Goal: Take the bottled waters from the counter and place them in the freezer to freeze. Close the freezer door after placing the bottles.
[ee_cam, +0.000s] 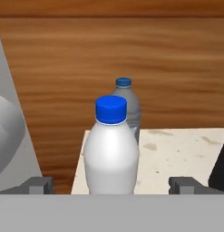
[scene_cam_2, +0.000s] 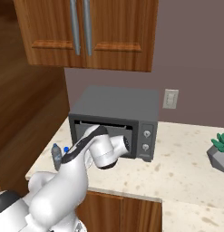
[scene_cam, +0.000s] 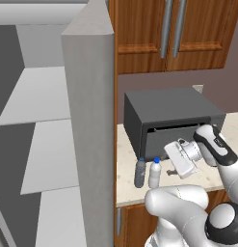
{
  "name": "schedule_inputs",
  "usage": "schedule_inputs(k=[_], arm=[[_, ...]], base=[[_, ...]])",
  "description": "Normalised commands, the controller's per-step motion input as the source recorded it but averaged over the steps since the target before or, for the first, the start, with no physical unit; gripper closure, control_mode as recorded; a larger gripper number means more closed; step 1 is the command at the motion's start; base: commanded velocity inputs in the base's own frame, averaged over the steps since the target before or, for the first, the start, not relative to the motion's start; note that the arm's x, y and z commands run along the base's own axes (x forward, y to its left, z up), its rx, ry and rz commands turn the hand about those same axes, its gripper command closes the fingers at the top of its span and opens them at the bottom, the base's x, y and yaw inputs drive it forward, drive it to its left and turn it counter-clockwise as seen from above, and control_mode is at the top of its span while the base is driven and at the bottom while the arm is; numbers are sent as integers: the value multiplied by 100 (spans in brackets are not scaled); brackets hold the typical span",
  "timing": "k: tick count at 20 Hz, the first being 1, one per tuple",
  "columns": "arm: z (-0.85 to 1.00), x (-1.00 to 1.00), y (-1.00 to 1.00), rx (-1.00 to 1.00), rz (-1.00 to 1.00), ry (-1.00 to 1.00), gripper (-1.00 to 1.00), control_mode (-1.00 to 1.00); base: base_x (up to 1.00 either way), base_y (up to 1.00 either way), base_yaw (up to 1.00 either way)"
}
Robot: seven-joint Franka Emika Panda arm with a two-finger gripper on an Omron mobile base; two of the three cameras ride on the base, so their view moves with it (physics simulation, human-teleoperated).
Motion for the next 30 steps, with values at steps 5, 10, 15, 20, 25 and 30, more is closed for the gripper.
schedule_inputs(k=[5, 10, 15, 20, 25, 30], arm=[[-7, 0, 16, 0, 0, 1, -100, -100], [-6, 0, 28, 0, 2, 1, -100, -100], [-3, -8, 15, 0, 1, 1, -100, -100], [0, 0, 10, 0, 0, 0, -100, -100], [-3, -1, 12, 0, 0, 0, -100, -100], [-3, -1, 12, 0, 0, 0, -100, -100]], base=[[0, 0, 0], [0, 0, 0], [0, 0, 0], [0, 0, 0], [0, 0, 0], [0, 0, 0]])
